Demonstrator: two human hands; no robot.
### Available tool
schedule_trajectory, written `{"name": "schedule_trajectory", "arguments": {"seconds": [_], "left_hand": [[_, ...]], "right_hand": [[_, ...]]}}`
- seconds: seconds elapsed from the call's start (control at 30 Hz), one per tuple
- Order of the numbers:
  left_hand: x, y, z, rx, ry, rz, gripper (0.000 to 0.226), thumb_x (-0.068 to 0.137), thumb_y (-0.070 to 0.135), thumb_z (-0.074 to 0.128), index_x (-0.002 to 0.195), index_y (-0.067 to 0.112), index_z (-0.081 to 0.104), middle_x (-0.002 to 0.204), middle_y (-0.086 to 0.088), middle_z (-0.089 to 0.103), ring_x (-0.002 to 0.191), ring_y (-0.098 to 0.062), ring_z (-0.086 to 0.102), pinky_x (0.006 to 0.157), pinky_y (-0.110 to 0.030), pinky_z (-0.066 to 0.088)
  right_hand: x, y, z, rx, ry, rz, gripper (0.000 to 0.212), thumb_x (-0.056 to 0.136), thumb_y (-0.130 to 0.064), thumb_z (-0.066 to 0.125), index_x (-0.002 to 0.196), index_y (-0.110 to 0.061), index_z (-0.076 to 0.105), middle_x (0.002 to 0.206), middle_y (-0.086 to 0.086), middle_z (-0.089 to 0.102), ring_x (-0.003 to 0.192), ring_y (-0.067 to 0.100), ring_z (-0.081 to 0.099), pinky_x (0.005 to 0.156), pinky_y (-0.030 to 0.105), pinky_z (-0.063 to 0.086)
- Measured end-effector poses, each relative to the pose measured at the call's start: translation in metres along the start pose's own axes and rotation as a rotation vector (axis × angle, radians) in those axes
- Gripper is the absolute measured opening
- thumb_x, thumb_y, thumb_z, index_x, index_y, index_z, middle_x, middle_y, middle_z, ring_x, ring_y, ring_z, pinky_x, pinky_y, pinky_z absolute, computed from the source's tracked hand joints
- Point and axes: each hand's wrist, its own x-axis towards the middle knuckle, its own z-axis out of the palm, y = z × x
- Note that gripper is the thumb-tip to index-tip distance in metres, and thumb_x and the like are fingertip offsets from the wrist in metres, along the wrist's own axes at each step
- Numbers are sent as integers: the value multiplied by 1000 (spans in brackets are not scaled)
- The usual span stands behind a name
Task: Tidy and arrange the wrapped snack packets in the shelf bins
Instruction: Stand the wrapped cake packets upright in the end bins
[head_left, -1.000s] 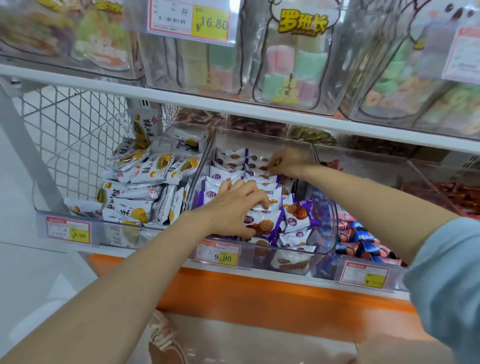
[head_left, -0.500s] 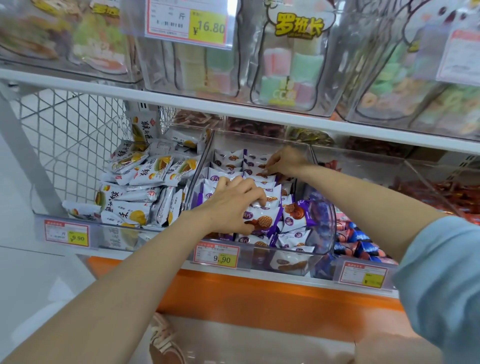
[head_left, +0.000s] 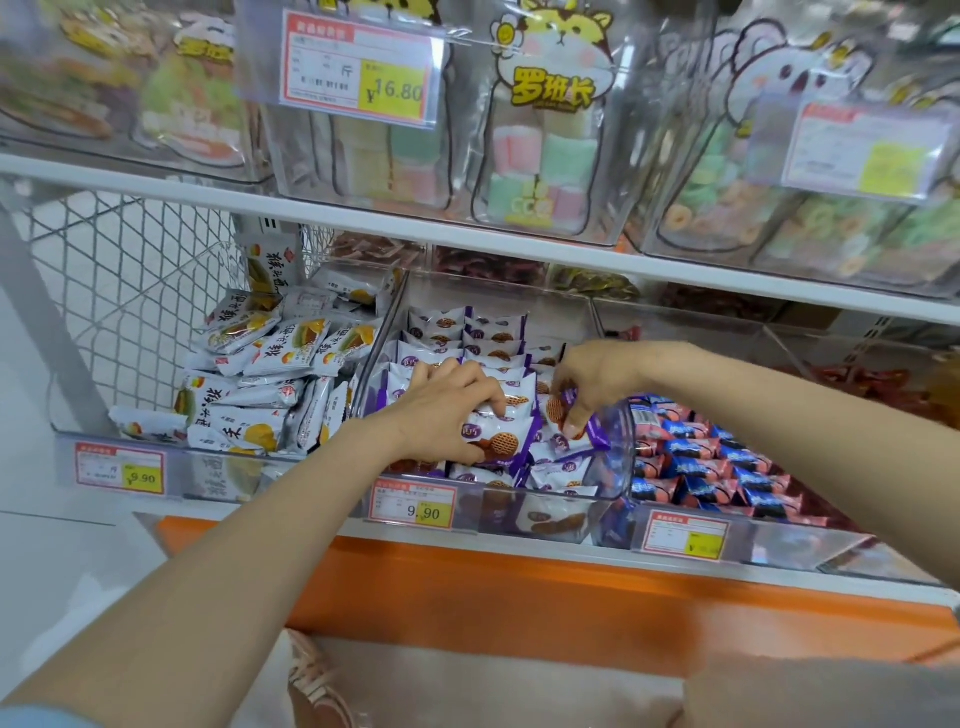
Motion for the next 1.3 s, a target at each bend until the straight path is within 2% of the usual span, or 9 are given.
{"name": "schedule_trajectory", "arguments": {"seconds": [0.23, 0.43, 0.63, 0.73, 0.83, 0.9, 1.07, 1.2, 1.3], "left_hand": [[-3, 0, 0, -83, 48, -43, 48, 68, 39, 77, 91, 26, 37, 106, 7, 45, 99, -15, 37, 78, -30, 22], [-5, 5, -4, -69, 52, -60, 47, 67, 36, 78, 90, 23, 39, 106, 5, 47, 100, -16, 37, 79, -31, 22], [-11, -3, -16, -79, 1, -65, 30, 80, 17, 69, 105, 26, 55, 121, 5, 46, 119, -13, 33, 101, -32, 21], [-20, -6, -27, -190, 67, -74, 22, 88, 11, 57, 101, 27, 61, 107, 8, 56, 104, -15, 51, 93, -32, 39], [-28, -3, -32, -234, 65, -88, 7, 87, 32, 62, 93, 31, 62, 97, 13, 58, 85, -10, 57, 74, -26, 45], [-29, -4, -29, -159, 41, -83, 20, 79, 45, 68, 92, 31, 62, 98, 11, 55, 88, -8, 54, 77, -28, 44], [-29, -1, -21, -100, 29, -79, 22, 73, 39, 76, 82, 29, 59, 106, 10, 52, 99, -9, 50, 85, -35, 43], [-26, 0, -17, -35, 35, -78, 23, 73, 39, 75, 84, 23, 64, 102, 7, 54, 98, -11, 49, 77, -29, 37], [-31, -2, -19, -65, 21, -56, 26, 72, 38, 76, 89, 21, 65, 99, 6, 55, 94, -10, 48, 78, -27, 38]], "right_hand": [[-48, -13, -10, 336, 311, 14, 40, 66, -28, 84, 89, -11, 57, 79, 0, 61, 71, 17, 54, 64, 30, 39], [-45, -29, 33, 772, 308, 64, 52, 66, -13, 84, 102, 10, 54, 96, 25, 66, 76, 28, 67, 75, 44, 57], [-38, -43, 64, 871, 354, 68, 36, 67, -11, 84, 78, -18, 49, 61, 6, 63, 62, 25, 68, 73, 41, 58], [-36, -49, 67, 990, 362, 65, 37, 70, -5, 81, 79, -15, 47, 62, 8, 61, 60, 25, 68, 68, 40, 60], [-32, -55, 68, 1027, 357, 54, 37, 70, -4, 80, 79, -12, 45, 60, 7, 62, 51, 15, 66, 61, 33, 60], [-29, -59, 70, 1040, 366, 61, 39, 69, -4, 81, 77, -11, 43, 57, 6, 62, 51, 14, 66, 60, 32, 59], [-23, -56, 75, 1038, 328, 62, 36, 75, -6, 76, 64, -13, 43, 46, -5, 58, 57, 13, 67, 58, 24, 55], [-23, -58, 76, 964, 317, 92, 25, 79, -11, 75, 69, -11, 51, 67, 4, 61, 53, 6, 62, 60, 25, 54], [-27, -60, 74, 693, 370, 88, 20, 76, -26, 77, 86, -11, 68, 83, -7, 57, 77, 12, 60, 71, 26, 50]]}}
